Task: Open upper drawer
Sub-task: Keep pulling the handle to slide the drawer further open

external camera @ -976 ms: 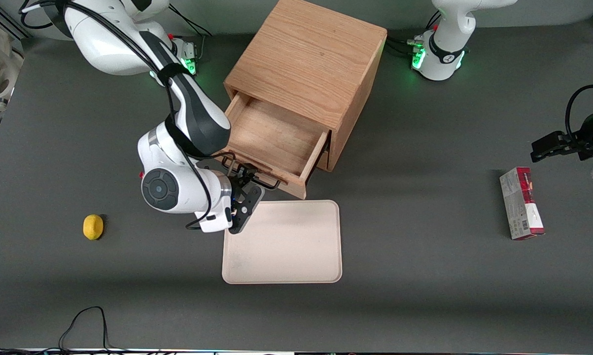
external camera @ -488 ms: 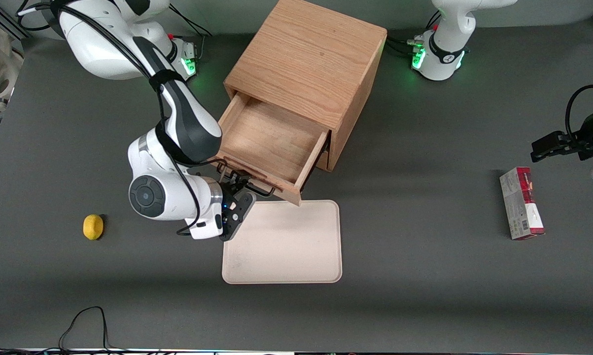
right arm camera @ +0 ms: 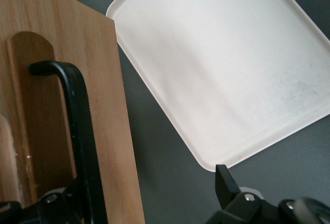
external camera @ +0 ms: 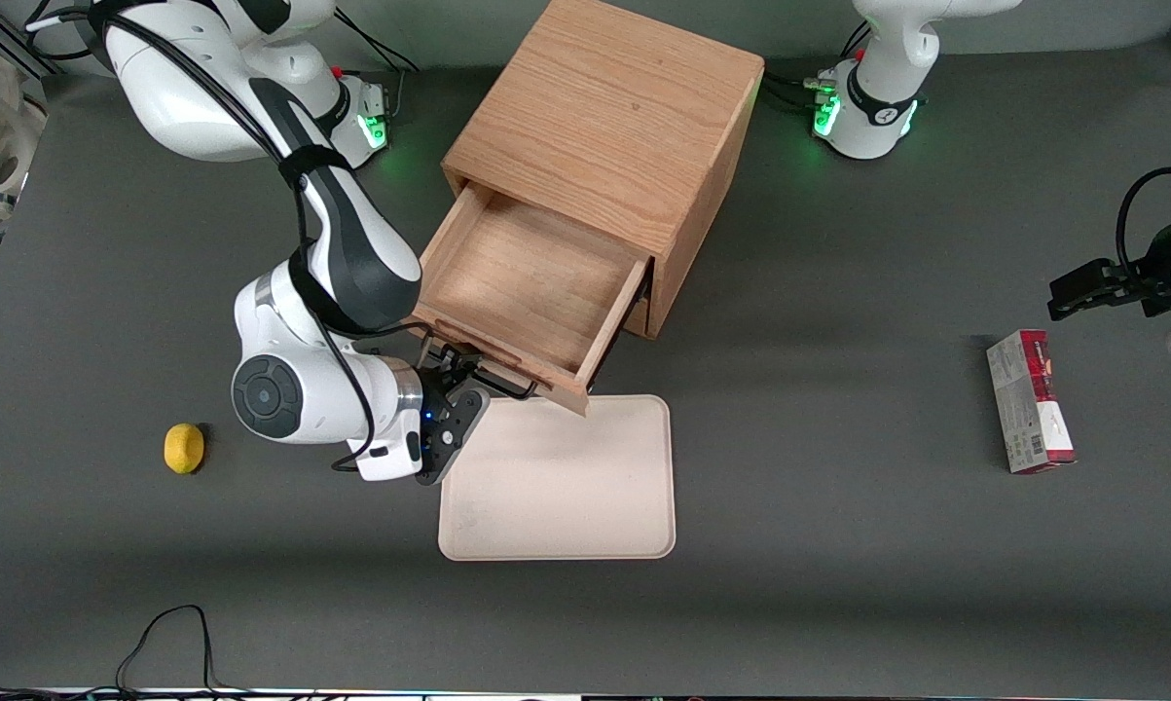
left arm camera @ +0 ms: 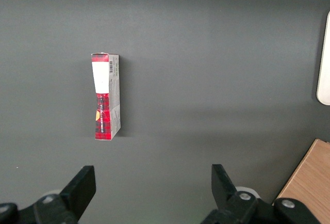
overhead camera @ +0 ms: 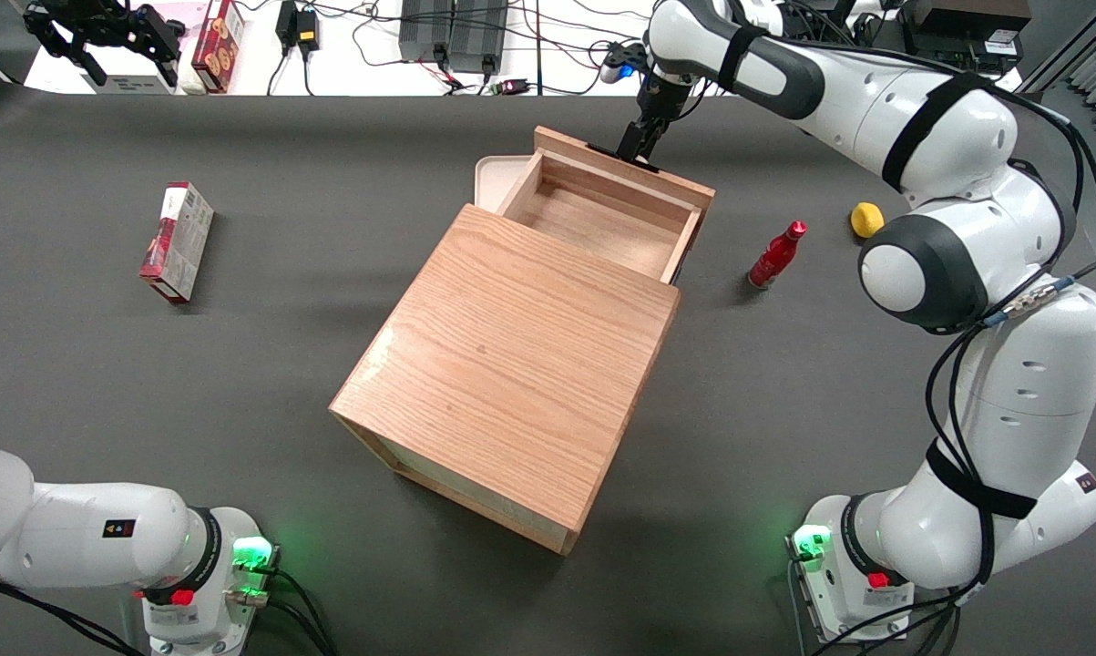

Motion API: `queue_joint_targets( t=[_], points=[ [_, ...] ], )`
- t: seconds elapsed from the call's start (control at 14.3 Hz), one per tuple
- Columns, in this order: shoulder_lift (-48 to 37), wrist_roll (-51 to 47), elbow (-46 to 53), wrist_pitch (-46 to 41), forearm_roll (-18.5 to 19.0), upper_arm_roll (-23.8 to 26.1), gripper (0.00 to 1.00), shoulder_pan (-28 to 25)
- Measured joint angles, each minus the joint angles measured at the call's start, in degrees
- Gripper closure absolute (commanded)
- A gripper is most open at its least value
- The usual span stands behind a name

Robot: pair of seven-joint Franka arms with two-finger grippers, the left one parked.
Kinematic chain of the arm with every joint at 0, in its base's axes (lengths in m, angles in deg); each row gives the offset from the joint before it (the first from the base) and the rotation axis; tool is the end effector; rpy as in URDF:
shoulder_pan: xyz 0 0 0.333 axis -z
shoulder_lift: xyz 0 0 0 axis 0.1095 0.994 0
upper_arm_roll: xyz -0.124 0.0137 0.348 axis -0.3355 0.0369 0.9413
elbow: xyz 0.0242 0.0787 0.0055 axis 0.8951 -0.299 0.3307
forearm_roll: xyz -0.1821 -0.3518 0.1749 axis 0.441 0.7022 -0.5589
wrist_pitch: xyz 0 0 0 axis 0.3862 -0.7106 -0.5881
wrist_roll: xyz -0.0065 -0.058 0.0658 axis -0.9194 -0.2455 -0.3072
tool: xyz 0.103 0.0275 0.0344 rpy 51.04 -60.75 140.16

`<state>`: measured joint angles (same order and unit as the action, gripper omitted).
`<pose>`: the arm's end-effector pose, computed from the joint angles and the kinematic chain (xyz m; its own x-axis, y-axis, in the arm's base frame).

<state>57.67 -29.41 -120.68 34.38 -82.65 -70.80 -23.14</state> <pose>0.7224 0.3250 0.3970 0.6200 0.7839 0.0348 0.7442 -0.5734 -0.3425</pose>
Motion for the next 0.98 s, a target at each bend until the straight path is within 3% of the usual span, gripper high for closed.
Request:
queue_joint_targets(
  t=[0.98],
  points=[
    [1.19,0.09,1.67,0.59,0.00,0.00,0.00,1.62]
  ],
)
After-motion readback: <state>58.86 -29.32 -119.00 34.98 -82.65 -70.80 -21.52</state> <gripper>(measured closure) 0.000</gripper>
